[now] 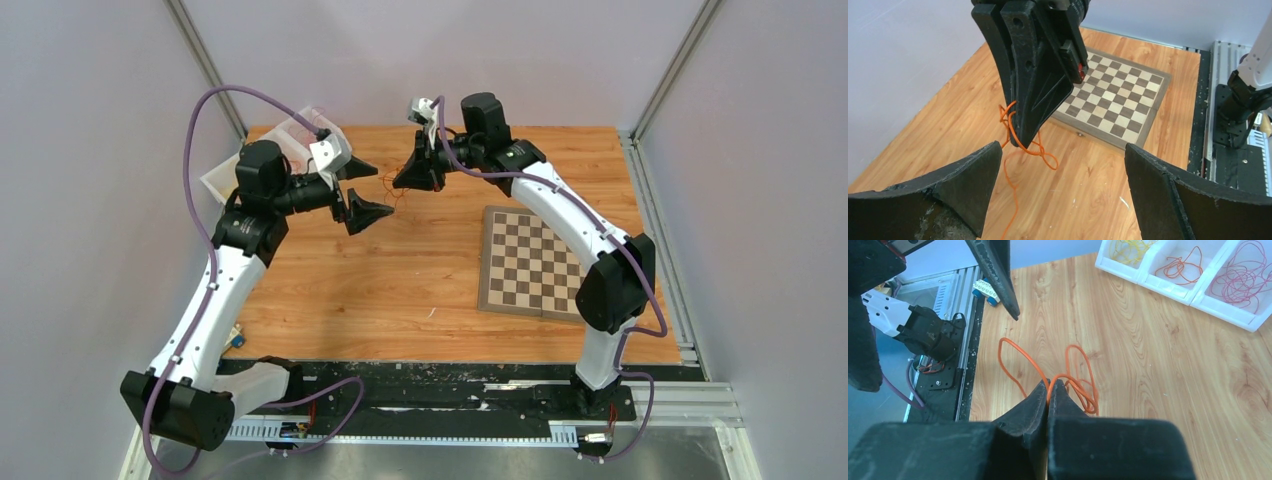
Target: Untangle the cables
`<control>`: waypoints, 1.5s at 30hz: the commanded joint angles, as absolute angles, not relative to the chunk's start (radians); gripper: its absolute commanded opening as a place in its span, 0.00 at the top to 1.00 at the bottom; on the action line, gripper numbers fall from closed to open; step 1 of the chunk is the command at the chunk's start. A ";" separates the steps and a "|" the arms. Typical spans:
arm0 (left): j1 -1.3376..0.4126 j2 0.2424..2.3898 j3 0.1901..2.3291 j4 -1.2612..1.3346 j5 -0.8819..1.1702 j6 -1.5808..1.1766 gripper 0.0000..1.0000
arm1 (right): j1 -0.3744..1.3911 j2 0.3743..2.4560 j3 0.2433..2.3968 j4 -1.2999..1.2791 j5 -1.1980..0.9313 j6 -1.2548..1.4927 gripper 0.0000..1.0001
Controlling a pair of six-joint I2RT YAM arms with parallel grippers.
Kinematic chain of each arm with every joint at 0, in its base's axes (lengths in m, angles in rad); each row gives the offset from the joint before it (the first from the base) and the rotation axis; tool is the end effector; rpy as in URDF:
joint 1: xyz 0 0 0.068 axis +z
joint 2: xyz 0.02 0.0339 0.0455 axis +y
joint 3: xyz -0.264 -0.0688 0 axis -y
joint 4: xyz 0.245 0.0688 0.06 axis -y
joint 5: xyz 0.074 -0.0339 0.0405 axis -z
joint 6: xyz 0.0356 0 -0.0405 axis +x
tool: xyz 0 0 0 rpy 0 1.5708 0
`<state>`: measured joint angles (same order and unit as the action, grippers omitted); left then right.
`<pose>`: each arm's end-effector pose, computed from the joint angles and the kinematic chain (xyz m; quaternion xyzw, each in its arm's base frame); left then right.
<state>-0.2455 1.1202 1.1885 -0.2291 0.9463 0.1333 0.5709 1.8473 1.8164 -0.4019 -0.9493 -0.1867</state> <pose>0.2248 -0.0861 0.4125 0.4177 0.6102 -0.3789 0.5565 0.3418 0.2539 0.3801 -0.5059 0.6051 0.4694 0.3969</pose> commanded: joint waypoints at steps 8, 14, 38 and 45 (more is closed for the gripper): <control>-0.248 1.185 1.219 -0.202 0.814 0.138 0.00 | 0.614 1.770 1.795 -0.349 -0.995 -0.226 1.00; -0.254 1.229 1.212 -0.239 0.826 0.225 0.01 | 0.620 1.756 1.806 -0.349 -1.049 -0.230 1.00; -0.252 1.144 1.117 -0.166 0.942 0.249 0.98 | 0.617 1.751 1.805 -0.351 -1.066 -0.210 0.88; -0.160 1.180 1.133 -0.130 0.899 0.107 1.00 | 0.579 1.732 1.782 -0.352 -1.006 -0.205 0.28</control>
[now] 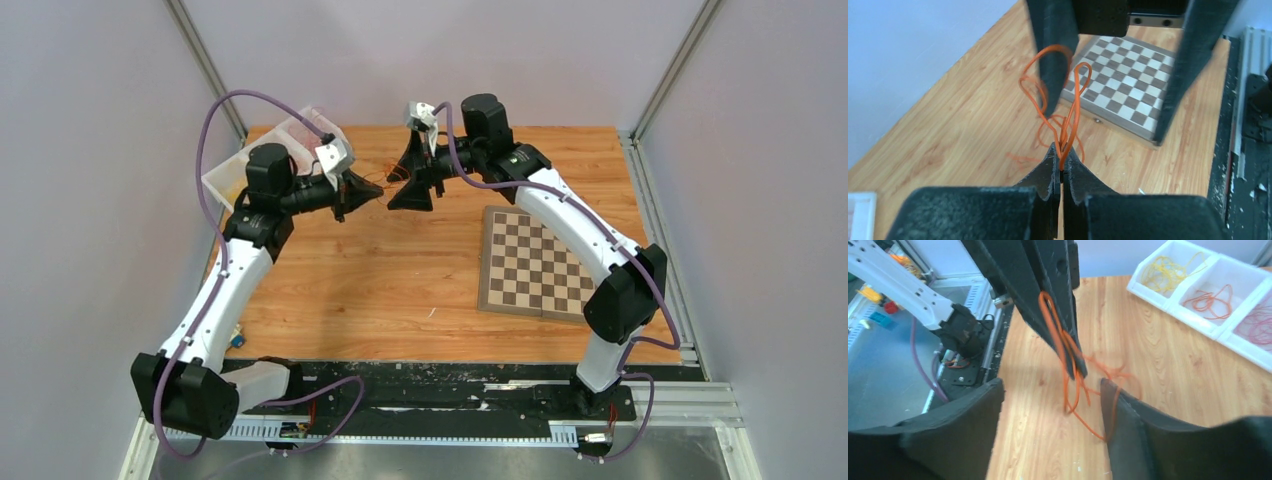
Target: Untangle the cables
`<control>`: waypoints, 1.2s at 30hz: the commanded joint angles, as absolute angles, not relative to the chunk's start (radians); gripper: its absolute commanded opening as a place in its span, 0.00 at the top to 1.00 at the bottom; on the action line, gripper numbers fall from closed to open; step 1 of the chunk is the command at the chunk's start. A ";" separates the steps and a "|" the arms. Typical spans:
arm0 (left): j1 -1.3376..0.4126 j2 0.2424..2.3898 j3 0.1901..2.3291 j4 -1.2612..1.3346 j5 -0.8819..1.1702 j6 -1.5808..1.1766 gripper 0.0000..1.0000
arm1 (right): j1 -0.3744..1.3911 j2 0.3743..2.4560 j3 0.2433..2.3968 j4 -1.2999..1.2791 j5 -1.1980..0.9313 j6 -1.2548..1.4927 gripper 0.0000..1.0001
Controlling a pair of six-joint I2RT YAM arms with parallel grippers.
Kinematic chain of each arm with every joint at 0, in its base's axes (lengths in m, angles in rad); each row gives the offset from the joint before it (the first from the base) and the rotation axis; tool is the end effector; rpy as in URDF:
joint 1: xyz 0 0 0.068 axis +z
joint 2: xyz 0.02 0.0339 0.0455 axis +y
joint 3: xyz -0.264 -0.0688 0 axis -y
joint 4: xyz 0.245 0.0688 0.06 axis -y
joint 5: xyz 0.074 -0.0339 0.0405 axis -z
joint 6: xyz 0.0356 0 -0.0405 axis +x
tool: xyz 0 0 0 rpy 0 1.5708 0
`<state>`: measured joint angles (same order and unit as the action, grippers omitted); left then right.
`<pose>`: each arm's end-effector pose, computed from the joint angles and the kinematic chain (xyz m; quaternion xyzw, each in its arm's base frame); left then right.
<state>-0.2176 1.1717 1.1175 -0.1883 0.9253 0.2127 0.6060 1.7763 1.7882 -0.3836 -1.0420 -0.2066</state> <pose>0.2457 -0.0835 0.3805 0.4192 0.6297 -0.3528 0.5507 0.3144 0.2553 0.4015 -0.5410 0.5468 0.4999 0.3982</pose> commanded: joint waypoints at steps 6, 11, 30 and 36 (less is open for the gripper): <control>-0.069 1.247 1.202 -0.132 0.777 0.037 1.00 | 0.548 1.729 1.774 -0.354 -0.895 -0.234 0.00; 0.050 1.379 1.299 -0.127 0.679 -0.052 1.00 | 0.518 1.735 1.759 -0.354 -0.819 -0.232 0.00; 0.269 1.841 1.705 0.035 0.282 -0.275 1.00 | 0.492 1.732 1.725 -0.406 -0.730 -0.289 0.00; 0.295 1.959 1.775 0.075 0.306 -0.356 1.00 | 0.489 1.768 1.764 -0.434 -0.711 -0.303 0.00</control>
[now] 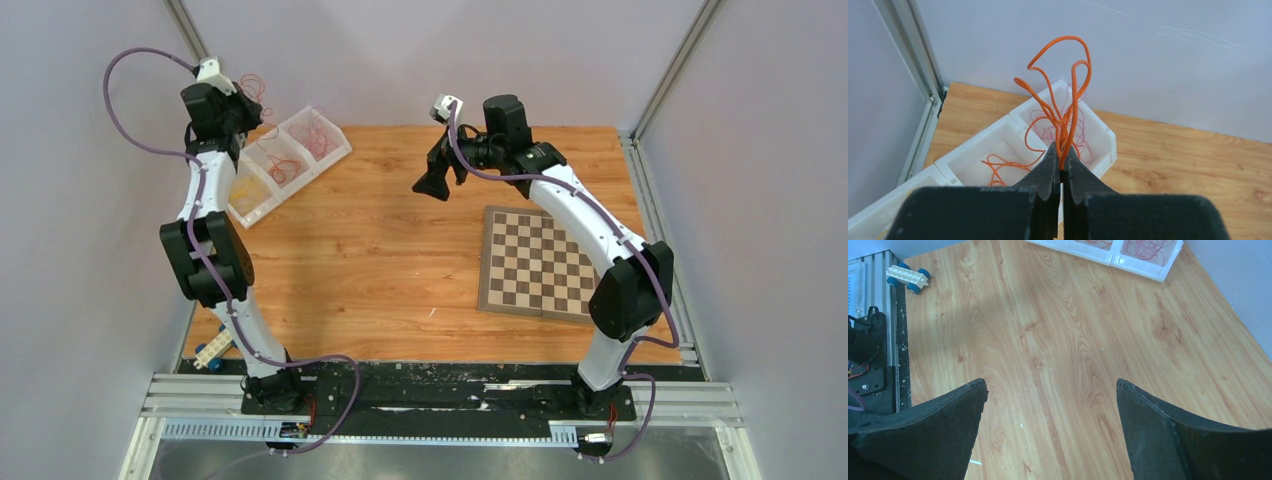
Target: Untangle the cables
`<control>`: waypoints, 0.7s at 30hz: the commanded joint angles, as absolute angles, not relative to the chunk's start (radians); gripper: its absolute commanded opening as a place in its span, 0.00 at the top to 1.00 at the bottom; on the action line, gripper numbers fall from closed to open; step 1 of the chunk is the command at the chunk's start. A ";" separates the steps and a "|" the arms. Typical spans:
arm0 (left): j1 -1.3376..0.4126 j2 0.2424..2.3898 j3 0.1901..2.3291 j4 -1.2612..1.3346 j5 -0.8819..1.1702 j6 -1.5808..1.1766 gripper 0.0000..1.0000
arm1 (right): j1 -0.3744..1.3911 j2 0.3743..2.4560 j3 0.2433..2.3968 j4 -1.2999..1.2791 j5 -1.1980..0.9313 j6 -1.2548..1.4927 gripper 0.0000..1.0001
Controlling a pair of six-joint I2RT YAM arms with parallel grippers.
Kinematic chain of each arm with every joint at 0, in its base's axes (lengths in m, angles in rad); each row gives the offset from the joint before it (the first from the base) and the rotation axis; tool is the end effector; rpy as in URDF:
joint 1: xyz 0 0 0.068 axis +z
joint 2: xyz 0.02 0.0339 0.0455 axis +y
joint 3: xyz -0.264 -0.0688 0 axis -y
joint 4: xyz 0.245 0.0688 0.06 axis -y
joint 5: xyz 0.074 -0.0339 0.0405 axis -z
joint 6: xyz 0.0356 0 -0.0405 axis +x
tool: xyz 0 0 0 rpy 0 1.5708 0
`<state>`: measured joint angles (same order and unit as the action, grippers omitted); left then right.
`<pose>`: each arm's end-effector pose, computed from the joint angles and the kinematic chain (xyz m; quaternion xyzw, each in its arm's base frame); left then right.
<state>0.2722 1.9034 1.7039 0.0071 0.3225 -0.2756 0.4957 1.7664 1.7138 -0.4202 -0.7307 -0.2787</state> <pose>0.4500 0.1139 0.3527 -0.1078 0.7610 -0.1250 0.6275 0.3481 0.2153 0.3737 -0.4735 0.6674 0.3558 0.4515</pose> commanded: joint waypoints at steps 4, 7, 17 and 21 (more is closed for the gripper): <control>0.300 2.016 1.789 0.076 0.313 -0.386 1.00 | 0.488 1.789 1.788 -0.452 -0.706 -0.310 0.00; 0.303 2.040 1.774 0.049 0.296 -0.404 1.00 | 0.487 1.811 1.814 -0.467 -0.706 -0.315 0.00; 0.312 1.981 1.652 -0.063 0.265 -0.486 0.61 | 0.483 1.841 1.851 -0.471 -0.721 -0.313 0.00; 0.315 1.918 1.661 -0.095 0.291 -0.486 0.47 | 0.483 1.834 1.850 -0.470 -0.723 -0.313 0.00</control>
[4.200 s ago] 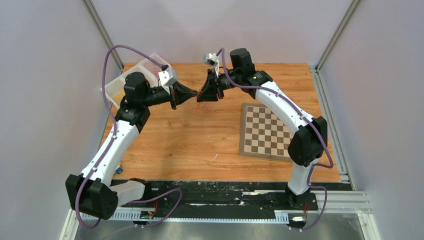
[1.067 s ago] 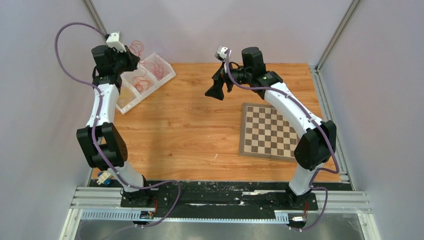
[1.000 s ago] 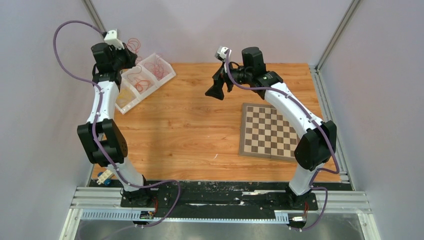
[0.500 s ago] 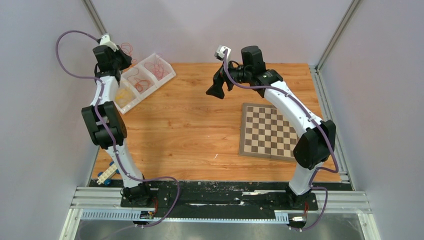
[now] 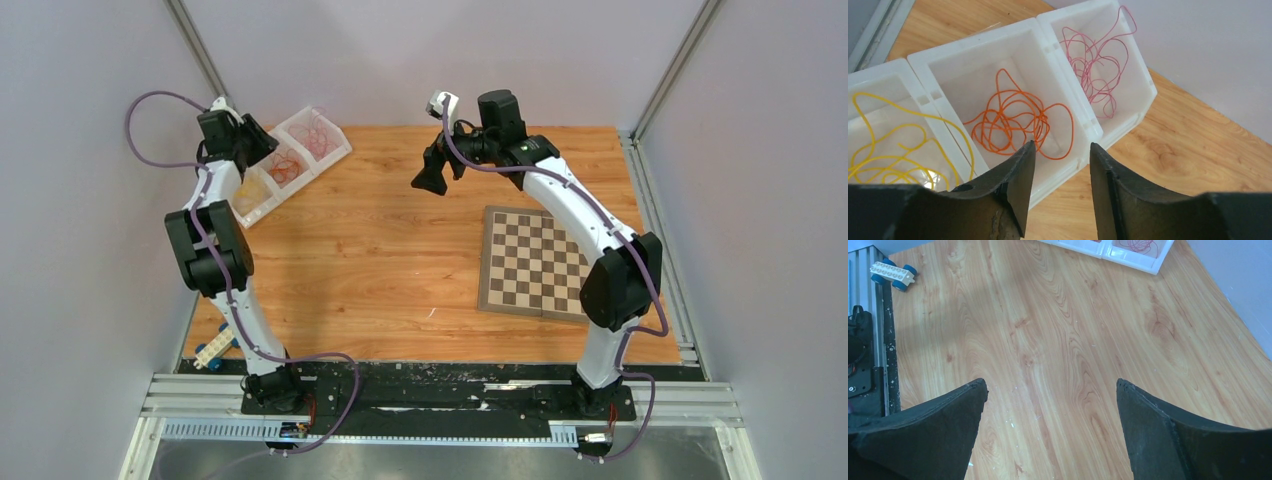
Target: Untangle the cables
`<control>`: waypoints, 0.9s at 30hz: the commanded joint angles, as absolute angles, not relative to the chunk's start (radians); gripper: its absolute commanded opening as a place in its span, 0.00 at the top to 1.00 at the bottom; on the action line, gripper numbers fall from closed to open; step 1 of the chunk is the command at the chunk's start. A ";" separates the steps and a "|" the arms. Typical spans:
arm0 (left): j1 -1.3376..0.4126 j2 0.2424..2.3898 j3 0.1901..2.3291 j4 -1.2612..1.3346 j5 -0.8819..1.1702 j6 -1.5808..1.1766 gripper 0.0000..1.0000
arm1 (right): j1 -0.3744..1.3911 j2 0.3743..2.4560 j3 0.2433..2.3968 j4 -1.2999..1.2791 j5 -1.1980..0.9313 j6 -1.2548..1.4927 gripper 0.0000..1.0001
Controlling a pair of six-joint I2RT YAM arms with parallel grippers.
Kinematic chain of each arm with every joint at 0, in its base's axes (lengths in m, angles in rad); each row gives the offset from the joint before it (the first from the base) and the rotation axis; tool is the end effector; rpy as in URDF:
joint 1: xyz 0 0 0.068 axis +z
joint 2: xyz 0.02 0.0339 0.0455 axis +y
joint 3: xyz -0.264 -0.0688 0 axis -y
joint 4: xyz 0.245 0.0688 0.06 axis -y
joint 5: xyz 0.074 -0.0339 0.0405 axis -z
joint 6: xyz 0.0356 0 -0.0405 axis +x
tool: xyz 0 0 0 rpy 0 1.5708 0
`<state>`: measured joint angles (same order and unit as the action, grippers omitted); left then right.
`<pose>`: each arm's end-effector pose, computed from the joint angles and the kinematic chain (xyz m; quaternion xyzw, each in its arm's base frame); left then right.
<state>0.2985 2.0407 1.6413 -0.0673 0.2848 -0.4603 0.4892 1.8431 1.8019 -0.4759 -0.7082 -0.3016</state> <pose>0.4667 0.1331 0.2602 -0.2430 0.8105 -0.1624 0.5077 0.3652 0.2207 0.3677 -0.4732 0.6811 0.3426 0.4415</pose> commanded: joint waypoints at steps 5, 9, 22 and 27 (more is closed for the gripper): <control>0.314 1.837 1.701 -0.159 0.343 -0.439 0.23 | 0.484 1.811 1.830 -0.469 -0.721 -0.320 0.00; 0.316 1.772 1.696 -0.216 0.396 -0.400 0.00 | 0.481 1.793 1.805 -0.469 -0.713 -0.322 0.00; 0.263 1.671 1.758 -0.558 0.648 -0.234 0.00 | 0.312 1.787 1.694 -0.445 -0.705 -0.174 0.00; 0.193 1.785 1.947 -1.066 0.714 0.030 0.00 | 0.250 1.756 1.577 -0.443 -0.655 -0.194 0.00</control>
<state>0.2459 1.7397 1.8210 -0.6750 0.6270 -0.2123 0.2832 1.8278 1.6470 -0.4656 -0.6914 -0.2119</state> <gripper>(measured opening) 1.000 0.998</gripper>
